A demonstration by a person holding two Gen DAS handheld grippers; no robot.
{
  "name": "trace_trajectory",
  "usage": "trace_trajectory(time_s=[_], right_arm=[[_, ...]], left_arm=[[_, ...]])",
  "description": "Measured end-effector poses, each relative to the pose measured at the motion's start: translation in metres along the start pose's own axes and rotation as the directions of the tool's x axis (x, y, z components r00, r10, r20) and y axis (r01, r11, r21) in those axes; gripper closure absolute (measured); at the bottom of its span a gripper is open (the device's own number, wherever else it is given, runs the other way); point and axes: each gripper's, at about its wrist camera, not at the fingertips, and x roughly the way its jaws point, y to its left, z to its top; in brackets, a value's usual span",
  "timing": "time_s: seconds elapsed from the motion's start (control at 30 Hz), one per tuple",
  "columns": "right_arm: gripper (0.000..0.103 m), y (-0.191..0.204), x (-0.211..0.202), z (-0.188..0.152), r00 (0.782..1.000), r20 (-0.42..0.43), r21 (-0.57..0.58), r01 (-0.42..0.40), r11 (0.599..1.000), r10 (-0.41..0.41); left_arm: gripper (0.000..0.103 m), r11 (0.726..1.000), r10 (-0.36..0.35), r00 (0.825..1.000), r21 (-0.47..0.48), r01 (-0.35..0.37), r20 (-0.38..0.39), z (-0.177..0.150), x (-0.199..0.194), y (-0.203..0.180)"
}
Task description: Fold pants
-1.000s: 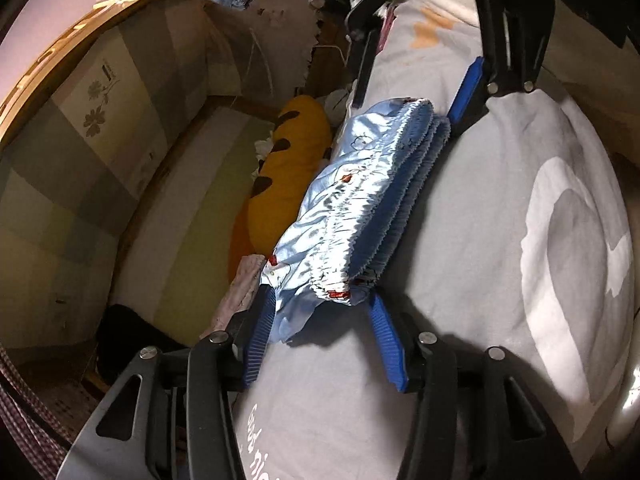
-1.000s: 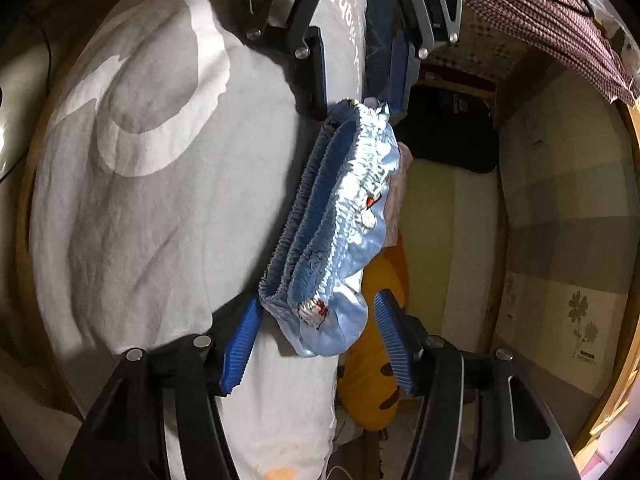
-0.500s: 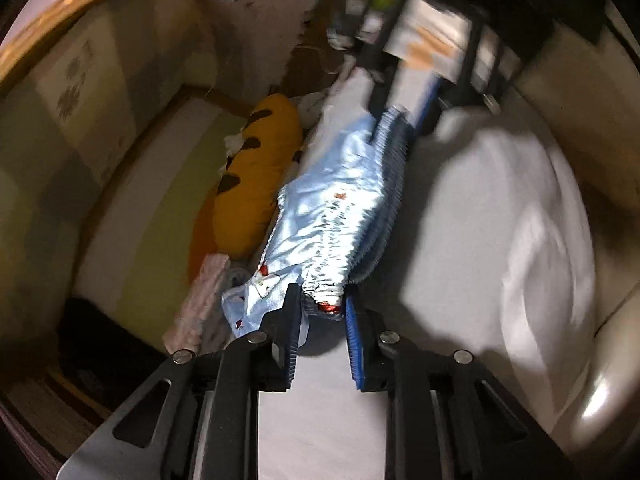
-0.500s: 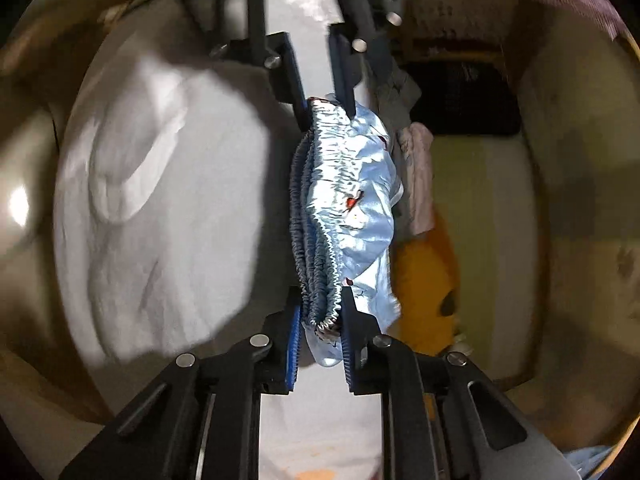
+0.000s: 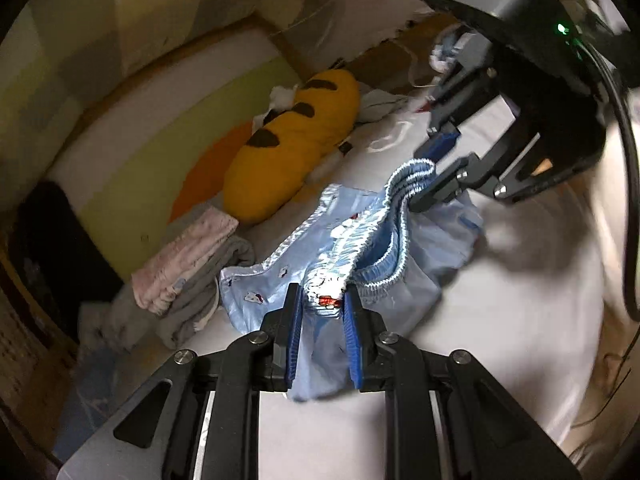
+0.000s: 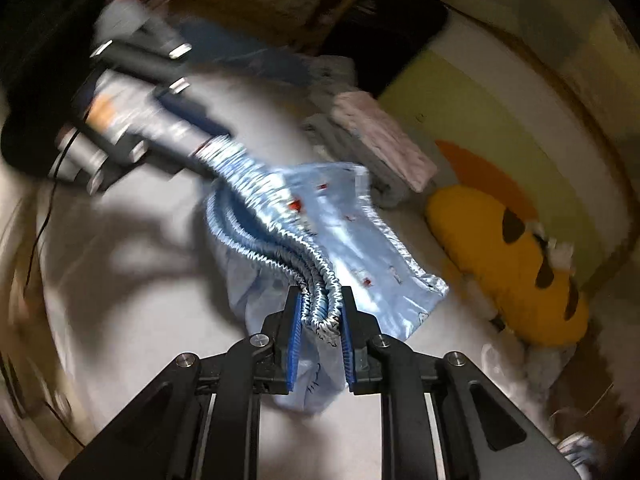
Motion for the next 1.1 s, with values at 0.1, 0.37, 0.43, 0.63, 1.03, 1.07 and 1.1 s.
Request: trace_trajectory(time_s=[0.1, 0.37, 0.43, 0.63, 1.03, 1.07, 1.1], right_arm=[[0.085, -0.032, 0.025, 0.006, 0.998, 0.008, 0.136, -0.065, 0.989, 0.064], [0.085, -0.061, 0.078, 0.003, 0.997, 0.027, 0.302, -0.082, 0.95, 0.078], [0.085, -0.066, 0.089, 0.002, 0.998, 0.006, 0.324, -0.054, 0.945, 0.055], [0.08, -0.091, 0.117, -0.005, 0.998, -0.057, 0.389, 0.05, 0.92, -0.03], [0.046, -0.113, 0.07, -0.04, 0.982, 0.021, 0.681, -0.15, 0.717, 0.185], [0.046, -0.108, 0.068, -0.045, 0.977, 0.009, 0.703, -0.159, 0.693, 0.215], [0.046, -0.103, 0.066, -0.05, 0.974, 0.003, 0.718, -0.162, 0.678, 0.229]], left_arm=[[0.084, 0.995, -0.026, 0.998, -0.096, 0.022, -0.051, 0.008, 0.032, 0.024], [0.087, 0.961, -0.08, 0.992, -0.272, 0.05, -0.101, 0.019, 0.096, 0.069], [0.092, 0.956, -0.074, 0.991, -0.291, 0.039, -0.11, 0.019, 0.107, 0.073], [0.094, 0.92, -0.052, 0.984, -0.391, -0.019, -0.169, 0.01, 0.147, 0.095], [0.08, 0.839, -0.263, 0.946, -0.529, 0.129, -0.188, -0.041, 0.093, 0.099], [0.08, 0.832, -0.278, 0.941, -0.539, 0.134, -0.195, -0.046, 0.094, 0.096], [0.08, 0.829, -0.285, 0.937, -0.543, 0.134, -0.204, -0.049, 0.097, 0.094]])
